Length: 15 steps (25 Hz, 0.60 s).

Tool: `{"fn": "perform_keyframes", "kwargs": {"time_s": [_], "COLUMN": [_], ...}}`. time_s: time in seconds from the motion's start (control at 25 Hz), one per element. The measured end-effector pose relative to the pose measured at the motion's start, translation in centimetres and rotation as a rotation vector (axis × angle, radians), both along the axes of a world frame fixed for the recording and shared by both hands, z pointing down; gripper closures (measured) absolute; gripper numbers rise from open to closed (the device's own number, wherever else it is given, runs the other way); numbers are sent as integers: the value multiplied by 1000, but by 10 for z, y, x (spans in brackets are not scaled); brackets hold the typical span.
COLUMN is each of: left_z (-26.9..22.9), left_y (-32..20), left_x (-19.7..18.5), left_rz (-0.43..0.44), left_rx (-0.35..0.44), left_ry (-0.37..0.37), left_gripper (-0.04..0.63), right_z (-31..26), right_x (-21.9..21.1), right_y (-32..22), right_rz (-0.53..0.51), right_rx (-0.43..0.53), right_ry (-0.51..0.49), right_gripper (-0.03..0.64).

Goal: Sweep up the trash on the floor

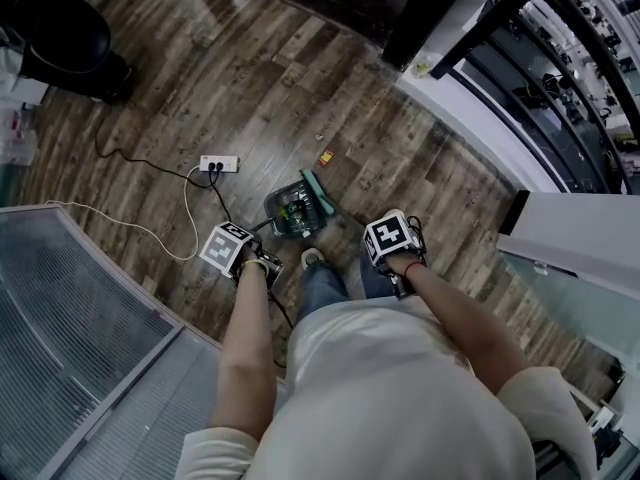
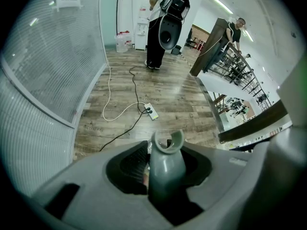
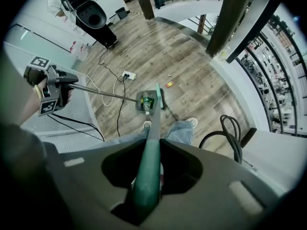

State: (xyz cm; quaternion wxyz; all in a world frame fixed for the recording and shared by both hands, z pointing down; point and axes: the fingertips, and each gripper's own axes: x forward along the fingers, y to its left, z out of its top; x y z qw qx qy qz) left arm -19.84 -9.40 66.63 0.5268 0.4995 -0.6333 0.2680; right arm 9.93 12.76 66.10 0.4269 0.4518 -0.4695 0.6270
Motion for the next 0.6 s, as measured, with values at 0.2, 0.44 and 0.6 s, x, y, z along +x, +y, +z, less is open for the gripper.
{"fn": "perform_keyframes", "kwargs": {"time_s": [0.2,0.44,0.6], "left_z": [-2,-3,-3], "left_y": [1,3,6], "left_x": [2,-1,-9], "left_rz": [-4,-14,-56], "left_rx": [1,0,-4], "left_ry": [-3,-13,-17], "left_gripper": [465,466,471], "right_z": [-4,-6,-6], "right_x": [20,43,61], "right_y": [-17,-34,-41], "right_rz": [54,100,120], "right_rx": [42,75,83], "right_ry": [17,52,66], "right_gripper": [522,522,522]}}
